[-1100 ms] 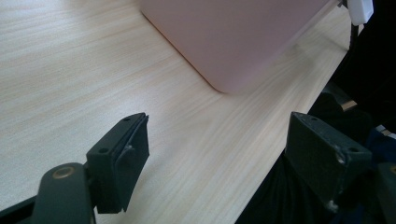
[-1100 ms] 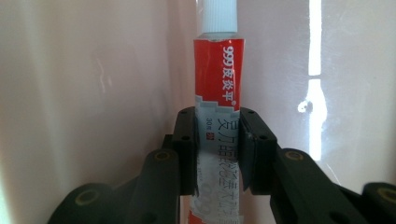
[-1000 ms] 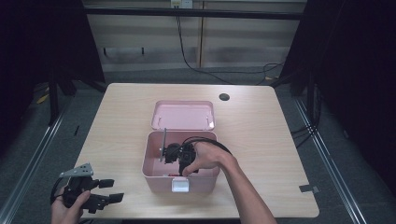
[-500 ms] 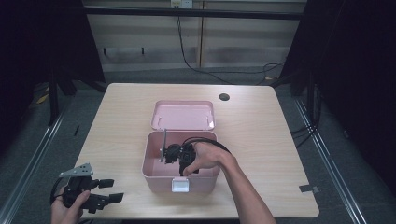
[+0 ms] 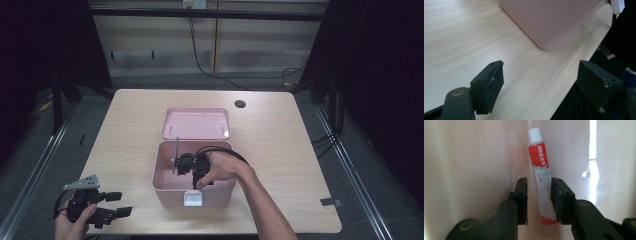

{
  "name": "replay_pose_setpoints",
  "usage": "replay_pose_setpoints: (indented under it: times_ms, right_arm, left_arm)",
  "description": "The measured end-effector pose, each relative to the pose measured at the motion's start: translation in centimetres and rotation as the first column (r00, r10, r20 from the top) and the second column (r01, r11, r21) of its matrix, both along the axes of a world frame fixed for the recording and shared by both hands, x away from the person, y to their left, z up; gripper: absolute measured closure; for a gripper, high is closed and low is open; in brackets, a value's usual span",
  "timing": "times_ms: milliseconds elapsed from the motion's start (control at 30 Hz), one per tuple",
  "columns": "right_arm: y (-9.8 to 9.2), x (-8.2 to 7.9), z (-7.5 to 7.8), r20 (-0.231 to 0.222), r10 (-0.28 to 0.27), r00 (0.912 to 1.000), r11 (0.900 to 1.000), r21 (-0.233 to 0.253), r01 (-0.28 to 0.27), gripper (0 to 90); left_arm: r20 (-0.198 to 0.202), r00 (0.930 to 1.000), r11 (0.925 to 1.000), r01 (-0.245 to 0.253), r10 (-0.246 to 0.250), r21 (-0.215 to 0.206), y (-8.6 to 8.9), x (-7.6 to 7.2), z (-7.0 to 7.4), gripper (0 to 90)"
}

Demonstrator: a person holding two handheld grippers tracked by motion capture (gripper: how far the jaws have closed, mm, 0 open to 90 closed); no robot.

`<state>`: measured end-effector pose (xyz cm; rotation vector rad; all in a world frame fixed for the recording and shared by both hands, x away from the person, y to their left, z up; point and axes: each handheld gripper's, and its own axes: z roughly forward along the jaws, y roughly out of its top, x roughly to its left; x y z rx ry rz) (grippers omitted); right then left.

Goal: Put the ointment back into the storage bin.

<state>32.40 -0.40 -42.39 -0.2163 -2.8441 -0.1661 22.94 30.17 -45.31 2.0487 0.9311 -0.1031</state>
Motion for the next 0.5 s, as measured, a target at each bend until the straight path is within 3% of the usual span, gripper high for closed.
replay_pose_setpoints:
  times_ms: [233, 500]
  right_arm:
    - [0.1, -0.3, 0.9, 0.048, -0.004, 0.9988, 1.000, -0.004, 0.004, 66.1]
    - [-0.6, -0.4, 1.9, 0.061, -0.023, 0.9979, 0.999, 0.023, 0.022, 64.9]
  left_arm:
    - [0.000, 1.0000, 1.0000, -0.001, 0.001, 0.002, 0.0, 0.0, 0.0, 21.5]
    - [-0.002, 1.0000, 1.0000, 0.001, -0.001, 0.006, -0.1, 0.0, 0.0, 21.5]
